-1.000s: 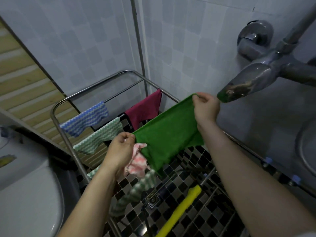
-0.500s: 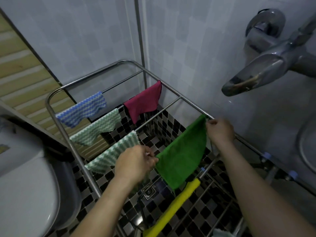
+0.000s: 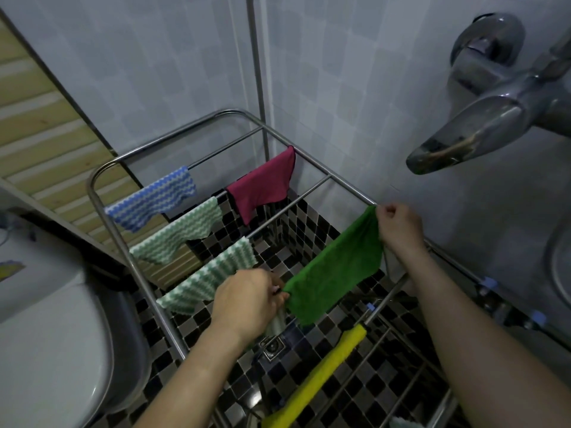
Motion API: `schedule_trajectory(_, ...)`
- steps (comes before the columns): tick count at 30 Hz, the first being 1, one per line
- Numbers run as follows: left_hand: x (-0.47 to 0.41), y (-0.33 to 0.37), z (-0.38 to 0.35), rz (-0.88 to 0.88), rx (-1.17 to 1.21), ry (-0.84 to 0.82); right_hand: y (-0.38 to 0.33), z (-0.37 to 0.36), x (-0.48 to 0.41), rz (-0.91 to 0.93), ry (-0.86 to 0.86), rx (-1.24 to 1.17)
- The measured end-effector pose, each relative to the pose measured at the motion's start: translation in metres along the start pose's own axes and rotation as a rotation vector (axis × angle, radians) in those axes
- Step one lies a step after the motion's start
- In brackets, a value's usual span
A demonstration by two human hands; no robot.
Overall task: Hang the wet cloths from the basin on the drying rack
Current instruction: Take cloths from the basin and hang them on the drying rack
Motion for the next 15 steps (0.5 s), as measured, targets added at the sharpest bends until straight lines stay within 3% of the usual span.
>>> schedule_trajectory(6,0.001,-0.003,-0.003,0.017,0.029,0.011,-0.008,0.010,-0.026,-0.048,-0.130,0.123)
schedule_trajectory(12,-0.001,-0.003,-0.003,0.029,0.071,-0.003,-0.004,0.018,-0.031,-0.071,-0.149,-0.141)
schedule_trajectory(15,0.000,-0.004,-0.004,0.047,0.100,-0.028,-0.003,0.019,-0.028,-0.124,-0.189,-0.156)
Point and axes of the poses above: each hand's wrist, its own x-axis away from the middle knuckle, its own z-axis out of the back of the hand, y = z × x, the point moved 1 cm from there along -x, towards the middle knuckle, and after that the axes turned 8 degrees about z, right-handed, at the moved point
